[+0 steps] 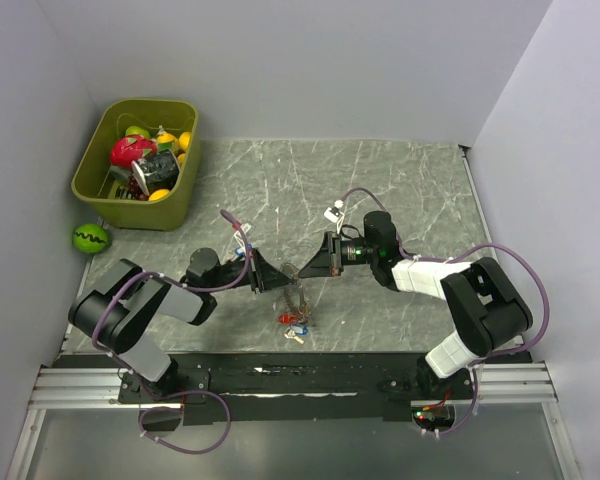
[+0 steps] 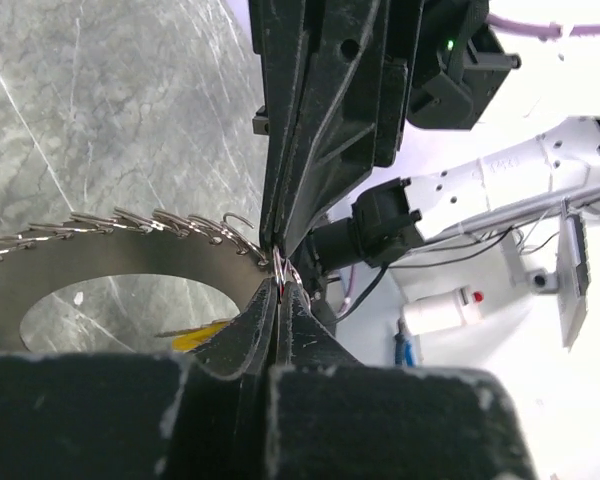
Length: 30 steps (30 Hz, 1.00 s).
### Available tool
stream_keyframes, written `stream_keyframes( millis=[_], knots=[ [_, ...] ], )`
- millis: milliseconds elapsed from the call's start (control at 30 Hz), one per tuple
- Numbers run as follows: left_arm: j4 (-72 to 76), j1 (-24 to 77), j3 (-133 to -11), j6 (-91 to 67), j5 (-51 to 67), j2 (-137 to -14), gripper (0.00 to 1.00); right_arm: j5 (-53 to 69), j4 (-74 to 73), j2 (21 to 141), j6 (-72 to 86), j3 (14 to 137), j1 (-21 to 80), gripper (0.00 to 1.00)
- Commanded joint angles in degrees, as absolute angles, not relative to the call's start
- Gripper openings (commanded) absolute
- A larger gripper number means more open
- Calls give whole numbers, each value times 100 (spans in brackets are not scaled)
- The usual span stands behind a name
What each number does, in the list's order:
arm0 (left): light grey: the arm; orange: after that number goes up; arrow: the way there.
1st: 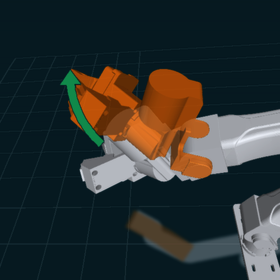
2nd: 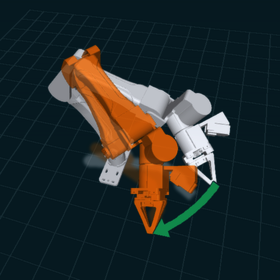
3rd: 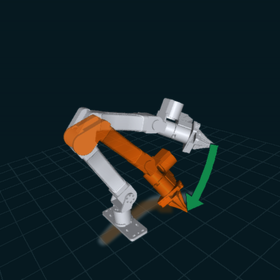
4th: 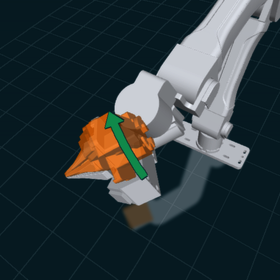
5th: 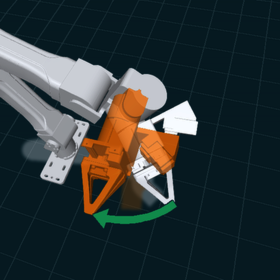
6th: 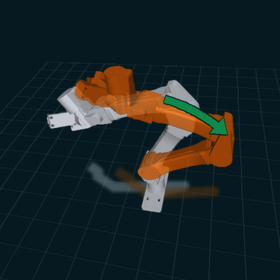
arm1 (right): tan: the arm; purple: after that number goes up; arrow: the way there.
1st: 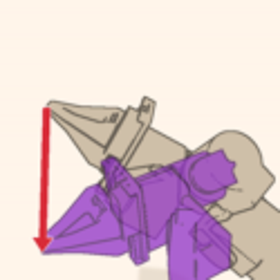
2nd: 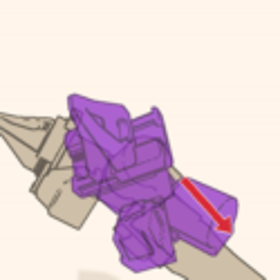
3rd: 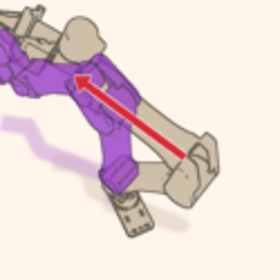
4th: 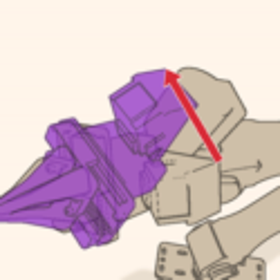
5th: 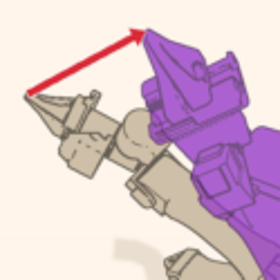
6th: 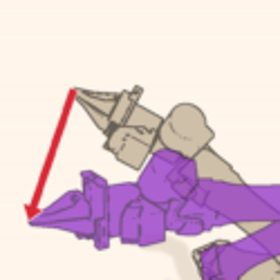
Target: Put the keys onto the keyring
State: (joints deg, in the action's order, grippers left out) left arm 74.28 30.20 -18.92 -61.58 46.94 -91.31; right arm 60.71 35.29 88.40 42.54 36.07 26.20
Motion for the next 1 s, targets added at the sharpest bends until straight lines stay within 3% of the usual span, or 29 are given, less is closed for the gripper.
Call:
stream_keyframes(
  millis=[0, 133, 267, 300, 333, 433, 533, 833, 967],
  knots=[
    [10100, 3059, -2144, -5732, 5115, -8807, 1, 6003, 3727, 8701, 4227, 3630, 2584, 0],
    [8119, 3137, -2355, -4556, 5317, -7827, 1, 6064, 3954, 8728, 4420, 3534, 2470, 4],
    [3336, 3663, -3222, -1408, 4601, -6734, 1, 6170, 4052, 8613, 4491, 3585, 2294, 24],
    [2948, 3735, -3330, -1102, 4457, -6611, 1, 6213, 4087, 8587, 4517, 3595, 2250, 30],
    [2709, 3761, -3401, -916, 4404, -6461, 1, 6223, 4139, 8526, 4587, 3612, 2172, 42],
    [2479, 3771, -3419, -642, 4456, -6311, 1, 6275, 4140, 8412, 4536, 3691, 2092, 58],
    [2374, 3797, -3392, -422, 4333, -6153, 1, 6240, 3754, 8254, 4237, 3753, 2031, 65],
    [1389, 3893, -3770, 527, 3965, -6100, 1, 5933, 1743, 7156, 2620, 4157, 1863, 75],
    [1222, 3920, -3797, 703, 3850, -6056, 1, 6169, 1730, 6733, 2241, 4149, 1872, 75]
  ],
)
